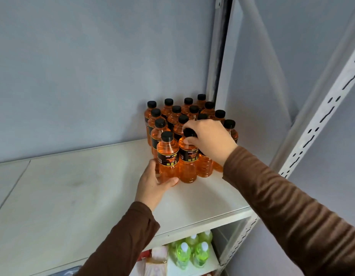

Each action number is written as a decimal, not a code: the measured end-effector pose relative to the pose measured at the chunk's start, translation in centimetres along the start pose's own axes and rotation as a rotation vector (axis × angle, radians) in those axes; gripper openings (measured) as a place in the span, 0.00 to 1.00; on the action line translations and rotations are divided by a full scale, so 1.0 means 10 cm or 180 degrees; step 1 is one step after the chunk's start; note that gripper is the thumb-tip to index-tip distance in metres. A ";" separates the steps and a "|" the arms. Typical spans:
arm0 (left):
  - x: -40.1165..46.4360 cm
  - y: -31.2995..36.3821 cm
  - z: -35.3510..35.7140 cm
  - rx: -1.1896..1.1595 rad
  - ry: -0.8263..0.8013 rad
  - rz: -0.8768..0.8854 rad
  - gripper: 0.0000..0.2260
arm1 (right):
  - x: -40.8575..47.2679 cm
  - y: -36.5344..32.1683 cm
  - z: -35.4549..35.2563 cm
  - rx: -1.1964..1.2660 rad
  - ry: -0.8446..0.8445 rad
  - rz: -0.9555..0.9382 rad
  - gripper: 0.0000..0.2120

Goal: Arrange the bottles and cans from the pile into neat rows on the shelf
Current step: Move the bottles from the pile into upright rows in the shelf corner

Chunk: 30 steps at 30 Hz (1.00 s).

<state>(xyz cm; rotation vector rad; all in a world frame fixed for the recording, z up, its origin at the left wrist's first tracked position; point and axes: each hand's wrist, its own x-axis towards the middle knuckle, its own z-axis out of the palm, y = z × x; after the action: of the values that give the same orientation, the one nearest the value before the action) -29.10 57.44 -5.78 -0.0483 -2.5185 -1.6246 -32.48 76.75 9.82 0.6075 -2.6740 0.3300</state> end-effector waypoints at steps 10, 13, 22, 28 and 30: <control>0.00 -0.16 -0.03 0.0048 -0.0146 0.0033 0.27 | 0.10 -0.03 0.04 -0.0081 -0.0073 0.0045 0.18; 0.03 -0.16 -0.07 0.0095 -0.0238 0.0039 0.26 | 0.12 -0.05 0.05 -0.0096 -0.0076 0.0072 0.19; 0.05 -0.22 -0.08 0.0405 -0.0301 0.0148 0.28 | 0.09 -0.02 0.02 -0.0303 -0.0148 0.0009 0.21; 0.05 -0.23 -0.07 0.0477 -0.0252 0.0140 0.27 | 0.06 -0.02 0.02 -0.0243 -0.0111 0.0071 0.21; 0.07 -0.23 -0.06 0.0501 -0.0254 0.0146 0.28 | 0.06 -0.02 0.01 -0.0236 -0.0101 0.0081 0.21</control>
<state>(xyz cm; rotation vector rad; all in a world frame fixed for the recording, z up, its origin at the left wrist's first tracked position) -29.92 55.91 -7.47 -0.1555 -2.6754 -1.4299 -32.94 76.26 9.98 0.5612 -2.7127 0.2288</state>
